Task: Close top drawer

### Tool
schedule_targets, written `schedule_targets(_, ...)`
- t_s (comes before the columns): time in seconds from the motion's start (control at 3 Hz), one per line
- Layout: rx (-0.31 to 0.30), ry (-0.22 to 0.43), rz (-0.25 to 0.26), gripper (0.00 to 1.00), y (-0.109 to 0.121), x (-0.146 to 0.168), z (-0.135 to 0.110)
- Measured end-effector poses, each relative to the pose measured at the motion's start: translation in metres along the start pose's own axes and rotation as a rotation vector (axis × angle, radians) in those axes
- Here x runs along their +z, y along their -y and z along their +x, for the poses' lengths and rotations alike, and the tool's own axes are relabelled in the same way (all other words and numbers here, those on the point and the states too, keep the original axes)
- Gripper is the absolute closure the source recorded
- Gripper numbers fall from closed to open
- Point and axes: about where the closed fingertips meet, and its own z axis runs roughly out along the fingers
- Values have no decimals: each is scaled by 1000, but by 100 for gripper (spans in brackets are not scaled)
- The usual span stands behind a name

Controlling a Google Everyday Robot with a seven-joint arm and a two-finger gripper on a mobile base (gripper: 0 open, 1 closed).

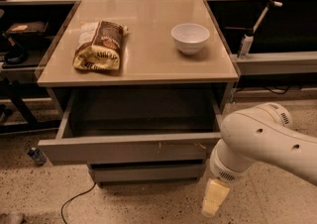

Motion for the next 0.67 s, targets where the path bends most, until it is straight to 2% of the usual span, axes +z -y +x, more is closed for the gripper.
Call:
schedule_targets(0.33,0,0,0,19,0,0,0)
schedule_targets(0.67,0,0,0,42,0,0,0)
